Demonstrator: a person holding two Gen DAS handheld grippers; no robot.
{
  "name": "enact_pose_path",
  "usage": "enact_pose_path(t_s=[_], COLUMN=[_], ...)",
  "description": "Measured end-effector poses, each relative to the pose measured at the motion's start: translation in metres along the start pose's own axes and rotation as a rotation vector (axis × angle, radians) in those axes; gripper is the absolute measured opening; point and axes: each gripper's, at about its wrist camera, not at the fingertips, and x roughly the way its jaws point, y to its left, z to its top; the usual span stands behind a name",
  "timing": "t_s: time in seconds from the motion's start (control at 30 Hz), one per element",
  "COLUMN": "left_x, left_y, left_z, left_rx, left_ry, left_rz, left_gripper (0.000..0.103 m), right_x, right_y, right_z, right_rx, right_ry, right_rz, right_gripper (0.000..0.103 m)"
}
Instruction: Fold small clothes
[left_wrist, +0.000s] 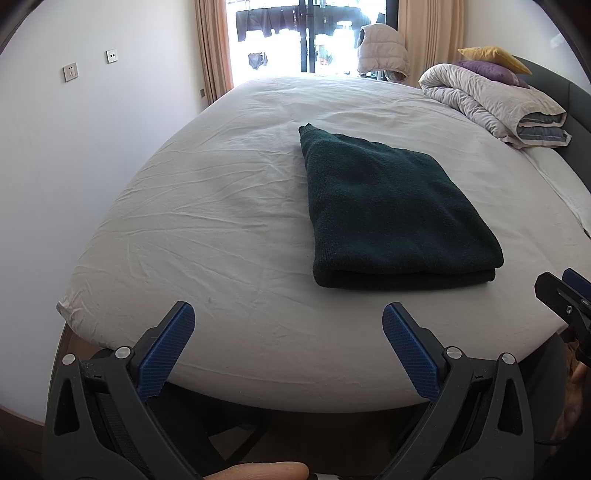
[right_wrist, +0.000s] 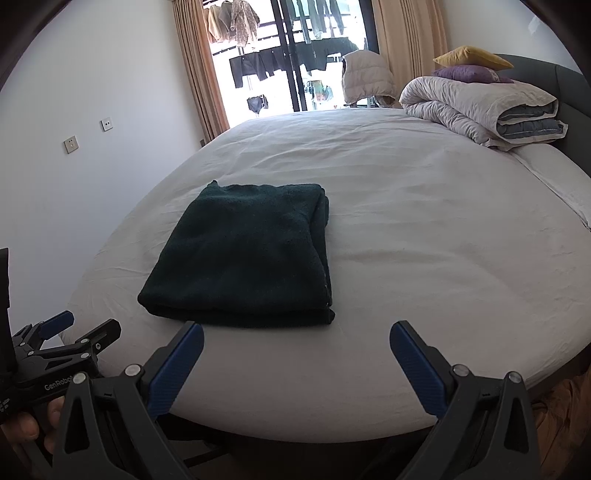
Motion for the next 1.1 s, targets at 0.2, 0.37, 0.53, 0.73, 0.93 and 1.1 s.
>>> enact_pose_path(t_s=[0.2, 0.37, 0.53, 0.73, 0.93, 1.1], left_x=[-0.0002, -0.0001, 0.0004, 0.0003, 0.0007, 0.0005], left_y=[-0.0004, -0.0006, -0.0016, -0.0011, -0.0020, -0.0026], left_z=[-0.0002, -0.0002, -0.0005, -0.0003, -0.0008, -0.0011], left_rx=[0.000, 0.000, 0.002, 0.001, 0.002, 0.001], left_ry=[0.000, 0.000, 0.000, 0.000, 0.001, 0.002], left_rz=[0.000, 0.000, -0.001, -0.002, -0.002, -0.002], left_gripper=[0.103, 0.103, 0.103, 0.103, 0.103, 0.103], right_x=[0.0007, 0.0010, 0.0012, 0.0014, 0.0024, 0.0027], right_y=[0.0000, 0.0000, 0.0004, 0.0005, 0.0005, 0.0006], right_z=[-0.0010, -0.0016, -0.0021, -0.0024, -0.0034, -0.0036], right_rx=[0.001, 0.003, 0.003, 0.003, 0.003, 0.004], right_ry=[0.005, 0.006, 0.007, 0.009, 0.010, 0.012], right_rz=[0.001, 0.002, 0.002, 0.002, 0.003, 0.004], right_gripper=[0.103, 0.103, 0.103, 0.103, 0.103, 0.103])
